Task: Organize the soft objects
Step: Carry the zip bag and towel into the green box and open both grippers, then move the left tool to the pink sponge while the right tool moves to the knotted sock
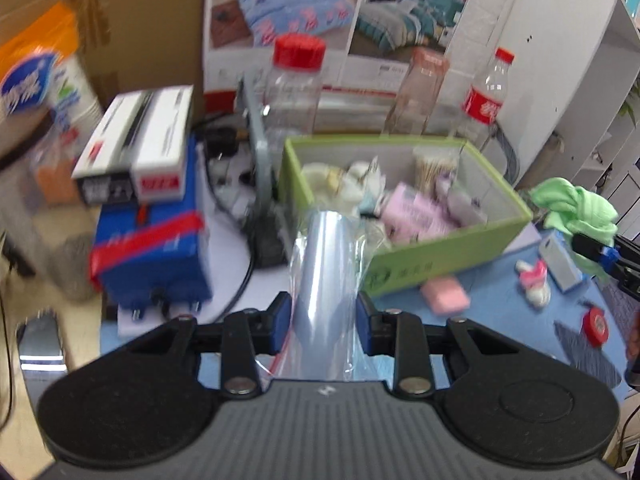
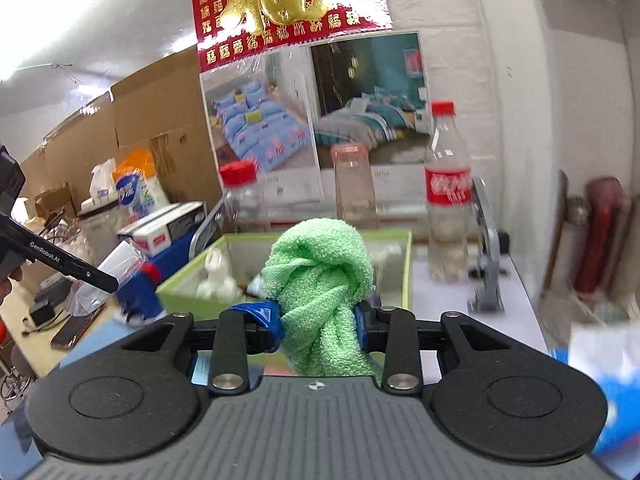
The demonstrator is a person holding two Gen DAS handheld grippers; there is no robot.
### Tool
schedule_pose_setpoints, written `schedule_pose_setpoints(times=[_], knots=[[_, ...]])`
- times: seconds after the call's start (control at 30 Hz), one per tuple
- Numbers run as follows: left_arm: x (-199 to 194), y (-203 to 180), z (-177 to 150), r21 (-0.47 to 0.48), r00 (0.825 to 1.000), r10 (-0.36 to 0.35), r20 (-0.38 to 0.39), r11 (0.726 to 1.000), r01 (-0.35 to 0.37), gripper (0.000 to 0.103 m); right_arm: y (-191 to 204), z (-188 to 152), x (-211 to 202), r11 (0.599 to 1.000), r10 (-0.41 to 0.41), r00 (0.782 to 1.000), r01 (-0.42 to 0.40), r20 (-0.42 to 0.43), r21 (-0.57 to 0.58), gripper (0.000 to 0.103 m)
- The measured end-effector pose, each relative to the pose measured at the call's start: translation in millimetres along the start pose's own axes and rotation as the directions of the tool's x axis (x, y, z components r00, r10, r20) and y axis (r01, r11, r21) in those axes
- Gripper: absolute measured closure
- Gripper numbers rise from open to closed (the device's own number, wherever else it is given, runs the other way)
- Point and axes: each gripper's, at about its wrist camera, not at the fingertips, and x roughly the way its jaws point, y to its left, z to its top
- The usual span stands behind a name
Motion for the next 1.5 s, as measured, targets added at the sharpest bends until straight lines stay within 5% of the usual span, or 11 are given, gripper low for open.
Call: schedule_pose_setpoints(times=[0.2, 0.47, 0.6, 0.63, 0.73, 0.9, 1.03, 1.37, 1.5], knots=[[44.5, -24.6, 63.6, 0.035, 1.000, -0.001, 0.021, 0.999, 0.000, 0.072, -5.3, 39.8, 81.1, 0.999, 0.022, 0.997, -0.025, -0.068, -0.032, 0.085], [128.4, -52.0, 80.7, 0.088, 0.999, 0.014, -0.038, 0.996, -0.010, 0.072, 9.6, 29.0, 161.7, 0.992, 0.080, 0.973, -0.100, -0.215, -0.081, 0.078], [149.2, -55.2, 77.0, 0.098, 0.998, 0.043, -0.055, 0.994, -0.037, 0.035, 13.9, 15.0, 182.3, 0.994, 0.053, 0.945, -0.079, -0.323, -0.069, 0.073], [150.3, -54.9, 75.3, 0.096, 0.998, 0.037, -0.054, 0.995, -0.032, 0.034, 14.9, 12.3, 184.1, 0.995, 0.040, 0.937, -0.070, -0.346, -0.075, 0.071], [146.9, -55.2, 70.7, 0.102, 0.998, 0.047, -0.048, 0.994, -0.042, 0.034, 16.0, 11.2, 177.2, 0.996, 0.043, 0.945, -0.067, -0.325, -0.063, 0.066], [119.0, -55.6, 61.8, 0.082, 0.999, 0.054, 0.000, 0.995, -0.054, 0.032, 19.9, 29.6, 135.2, 0.997, 0.006, 0.986, -0.019, -0.165, -0.078, 0.059], [97.6, -61.0, 53.4, 0.080, 0.997, 0.065, 0.032, 0.994, -0.068, 0.031, 17.9, 42.2, 106.2, 0.999, -0.005, 0.997, 0.001, -0.083, -0.040, 0.055], [59.7, -72.4, 13.7, 0.105, 0.997, 0.056, 0.052, 0.993, -0.061, 0.030, 18.5, 17.8, 30.0, 0.999, -0.034, 0.999, 0.033, -0.021, -0.011, 0.048], [51.3, -75.4, 0.0, 0.116, 0.997, 0.052, 0.048, 0.992, -0.057, 0.030, 16.2, 1.9, 13.0, 0.999, -0.033, 0.997, 0.034, -0.064, 0.011, 0.046]])
